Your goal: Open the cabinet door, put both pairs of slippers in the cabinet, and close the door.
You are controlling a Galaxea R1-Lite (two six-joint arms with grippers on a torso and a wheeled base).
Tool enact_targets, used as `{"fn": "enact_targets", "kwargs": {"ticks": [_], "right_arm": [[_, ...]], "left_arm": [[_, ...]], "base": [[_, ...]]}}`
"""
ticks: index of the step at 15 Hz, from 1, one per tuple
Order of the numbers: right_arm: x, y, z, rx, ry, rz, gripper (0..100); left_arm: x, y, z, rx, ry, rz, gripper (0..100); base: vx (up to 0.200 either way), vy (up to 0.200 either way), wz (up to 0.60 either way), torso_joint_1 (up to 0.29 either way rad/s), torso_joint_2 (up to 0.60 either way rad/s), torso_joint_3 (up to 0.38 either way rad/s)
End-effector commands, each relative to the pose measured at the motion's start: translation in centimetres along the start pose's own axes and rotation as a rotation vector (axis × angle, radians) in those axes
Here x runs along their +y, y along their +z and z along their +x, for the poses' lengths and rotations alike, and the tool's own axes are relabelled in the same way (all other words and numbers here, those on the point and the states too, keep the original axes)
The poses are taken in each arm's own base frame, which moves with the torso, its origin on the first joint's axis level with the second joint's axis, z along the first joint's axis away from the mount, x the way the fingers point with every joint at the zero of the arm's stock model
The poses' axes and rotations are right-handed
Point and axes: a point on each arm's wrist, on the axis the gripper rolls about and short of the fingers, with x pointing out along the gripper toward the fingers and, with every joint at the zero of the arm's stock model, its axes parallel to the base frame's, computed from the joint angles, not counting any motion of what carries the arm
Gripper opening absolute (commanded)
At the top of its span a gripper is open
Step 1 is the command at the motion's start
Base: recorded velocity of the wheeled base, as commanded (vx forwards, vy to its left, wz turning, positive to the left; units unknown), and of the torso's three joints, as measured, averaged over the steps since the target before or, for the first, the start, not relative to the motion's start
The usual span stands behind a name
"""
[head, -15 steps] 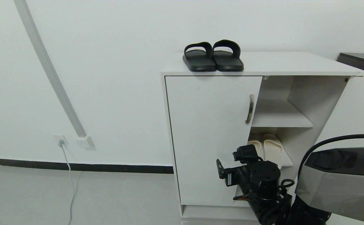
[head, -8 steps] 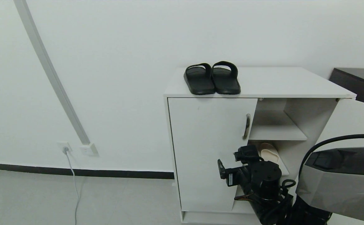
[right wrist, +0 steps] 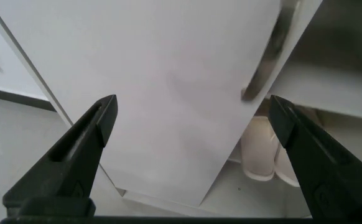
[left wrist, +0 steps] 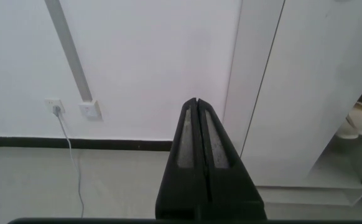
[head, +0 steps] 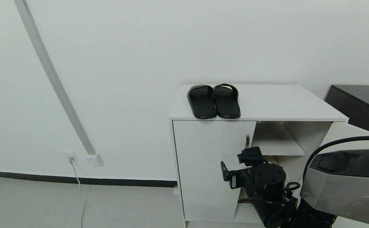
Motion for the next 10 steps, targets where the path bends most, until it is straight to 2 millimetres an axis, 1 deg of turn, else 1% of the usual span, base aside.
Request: {"fn": "enact_targets", "kwargs": {"ticks": [1, 5, 10], "right_arm": [[0.01, -0.06, 0.00, 0.001, -0.001, 0.000, 100], [0.00, 0.10, -0.03, -0.003, 0.000, -0.001, 100], [0.19, 0.18, -0.14, -0.011, 0.008, -0.015, 100]], "left_arm": [[0.00, 0.01, 0.01, 0.001, 0.000, 0.001, 0], [0.00, 0.01, 0.01, 0.001, 0.000, 0.001, 0], [0.00, 0.01, 0.01, 0.001, 0.000, 0.000, 0]], "base": [[0.000, 0.000, 0.00, 0.217, -0.52, -0.310], [0.000, 0.000, 0.00, 0.224, -0.55, -0.323], [0.000, 0.000, 0.00, 0.261, -0.59, -0.332]]}}
